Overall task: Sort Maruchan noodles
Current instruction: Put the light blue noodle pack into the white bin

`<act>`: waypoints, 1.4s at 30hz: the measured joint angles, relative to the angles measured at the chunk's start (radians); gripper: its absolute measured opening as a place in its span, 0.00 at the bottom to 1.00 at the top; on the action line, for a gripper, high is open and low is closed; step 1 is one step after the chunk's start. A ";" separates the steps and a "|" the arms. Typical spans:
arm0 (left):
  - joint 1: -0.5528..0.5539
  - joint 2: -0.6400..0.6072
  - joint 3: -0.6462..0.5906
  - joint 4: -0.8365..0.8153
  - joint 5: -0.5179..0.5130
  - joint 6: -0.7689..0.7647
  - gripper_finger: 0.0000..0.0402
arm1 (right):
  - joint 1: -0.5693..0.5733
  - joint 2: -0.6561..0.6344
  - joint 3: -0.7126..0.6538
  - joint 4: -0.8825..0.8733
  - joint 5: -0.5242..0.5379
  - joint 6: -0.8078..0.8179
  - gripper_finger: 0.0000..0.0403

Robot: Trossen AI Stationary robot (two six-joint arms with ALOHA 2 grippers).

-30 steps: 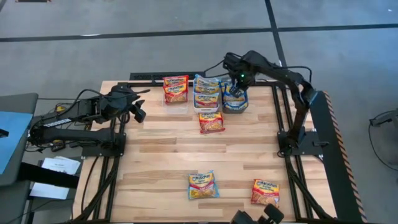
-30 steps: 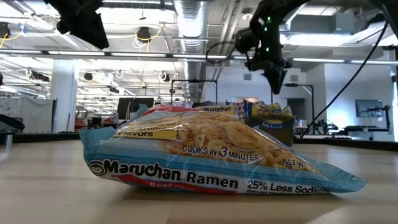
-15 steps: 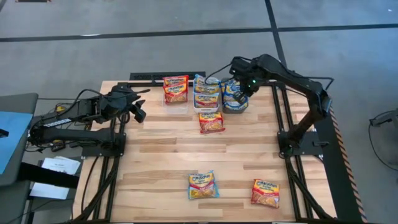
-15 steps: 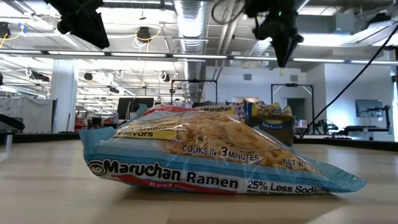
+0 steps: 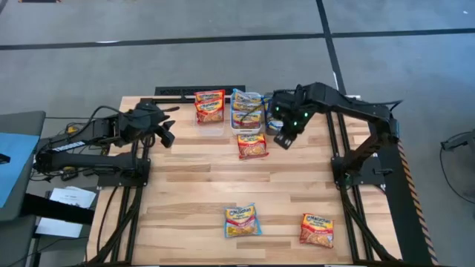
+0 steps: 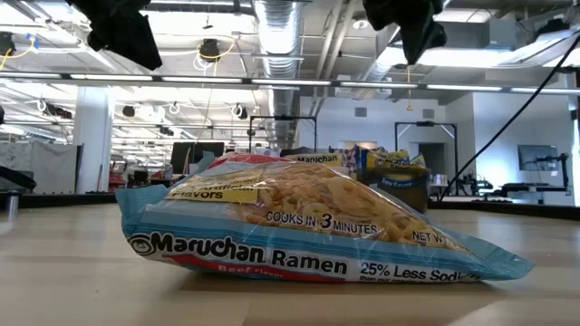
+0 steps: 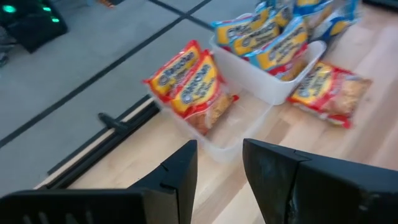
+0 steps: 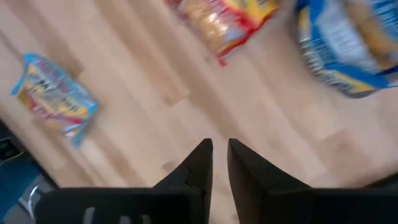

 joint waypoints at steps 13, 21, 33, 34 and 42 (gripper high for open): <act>0.000 0.000 0.011 0.119 0.380 -0.046 0.29 | 0.310 0.012 0.000 0.206 -0.019 0.144 0.46; 0.000 0.000 0.011 0.118 0.541 -0.117 0.29 | 0.419 0.060 -0.004 0.454 -0.018 0.149 0.51; 0.000 0.000 0.011 0.112 0.675 -0.157 0.29 | 0.485 0.251 0.000 0.597 -0.043 0.042 0.50; 0.000 -0.001 0.011 0.111 0.675 -0.157 0.29 | 0.487 0.274 0.000 0.608 -0.056 0.033 0.50; 0.000 0.000 0.011 0.100 0.674 -0.157 0.29 | 0.499 0.377 -0.002 0.657 -0.122 -0.026 0.50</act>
